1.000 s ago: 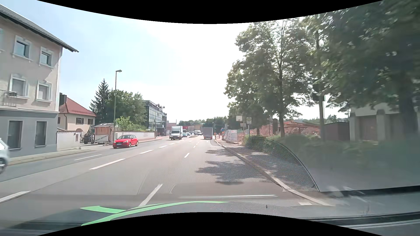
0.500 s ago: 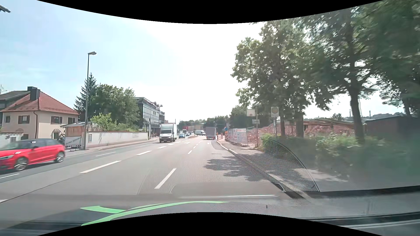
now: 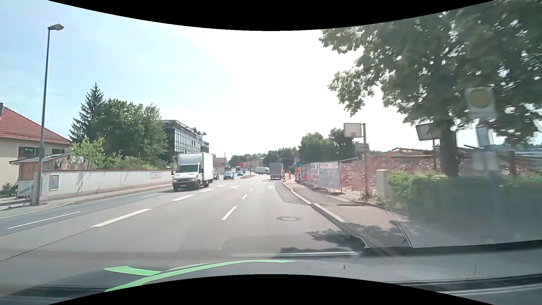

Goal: Follow the waypoints while adhering to traffic rules and regulations

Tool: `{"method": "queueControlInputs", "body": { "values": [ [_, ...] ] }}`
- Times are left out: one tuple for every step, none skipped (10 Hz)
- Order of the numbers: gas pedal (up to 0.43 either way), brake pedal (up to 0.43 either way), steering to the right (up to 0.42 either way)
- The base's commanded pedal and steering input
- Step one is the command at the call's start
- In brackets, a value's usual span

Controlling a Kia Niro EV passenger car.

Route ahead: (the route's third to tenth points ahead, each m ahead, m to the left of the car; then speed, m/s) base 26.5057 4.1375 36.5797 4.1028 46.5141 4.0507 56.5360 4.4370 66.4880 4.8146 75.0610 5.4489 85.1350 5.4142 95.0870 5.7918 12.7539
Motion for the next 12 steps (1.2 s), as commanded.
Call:
{"method": "queueControlInputs", "body": {
  "values": [
    [0.0, 0.0, -0.004],
    [0.0, 0.0, -0.004],
    [0.0, 0.0, -0.004],
    [0.0, 0.0, -0.004],
    [0.0, 0.0, -0.004],
    [0.0, 0.0, -0.004],
    [0.0, 0.0, -0.003],
    [0.0, 0.0, -0.003],
    [0.0, 0.0, -0.003],
    [0.0, 0.0, -0.003],
    [0.0, 0.0, -0.002],
    [0.0, 0.0, 0.0]
  ]
}}
